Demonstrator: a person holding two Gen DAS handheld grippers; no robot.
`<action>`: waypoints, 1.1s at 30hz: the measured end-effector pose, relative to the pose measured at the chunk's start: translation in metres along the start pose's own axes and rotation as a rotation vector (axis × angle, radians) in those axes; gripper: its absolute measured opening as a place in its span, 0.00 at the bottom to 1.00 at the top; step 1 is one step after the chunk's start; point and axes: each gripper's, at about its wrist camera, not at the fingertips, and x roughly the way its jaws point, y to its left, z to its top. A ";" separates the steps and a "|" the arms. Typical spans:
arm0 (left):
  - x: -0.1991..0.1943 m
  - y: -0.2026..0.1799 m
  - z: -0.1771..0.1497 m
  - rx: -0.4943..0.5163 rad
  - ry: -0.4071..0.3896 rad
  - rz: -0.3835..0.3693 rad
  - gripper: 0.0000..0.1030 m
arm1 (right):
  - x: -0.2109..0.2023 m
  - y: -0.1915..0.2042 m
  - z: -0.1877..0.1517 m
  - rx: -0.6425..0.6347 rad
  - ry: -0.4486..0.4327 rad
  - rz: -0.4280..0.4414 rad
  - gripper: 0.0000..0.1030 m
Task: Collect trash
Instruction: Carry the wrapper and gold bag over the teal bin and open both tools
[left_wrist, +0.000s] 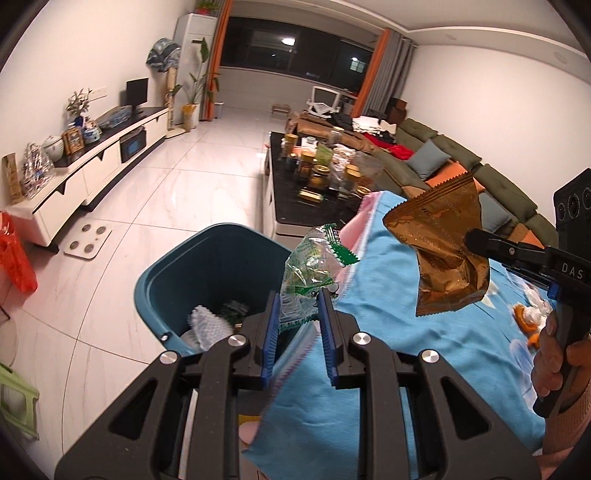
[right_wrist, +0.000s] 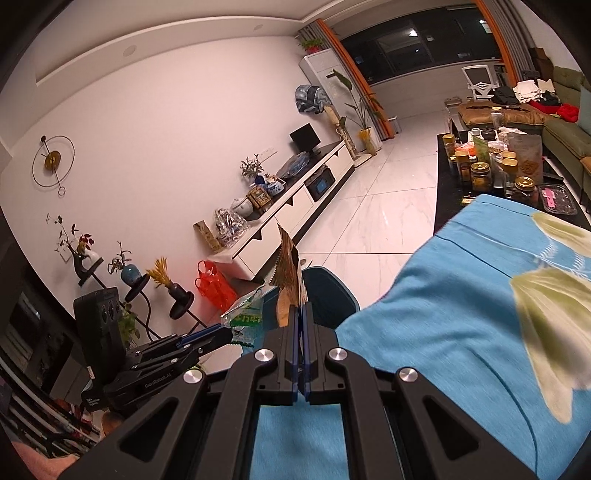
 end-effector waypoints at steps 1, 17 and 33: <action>0.001 0.004 0.000 -0.005 0.001 0.009 0.21 | 0.005 0.001 0.002 -0.001 0.005 0.001 0.01; 0.037 0.036 -0.005 -0.069 0.057 0.088 0.21 | 0.084 0.006 0.014 0.028 0.106 0.008 0.01; 0.081 0.057 -0.010 -0.124 0.124 0.115 0.21 | 0.148 0.006 0.014 0.028 0.198 -0.068 0.01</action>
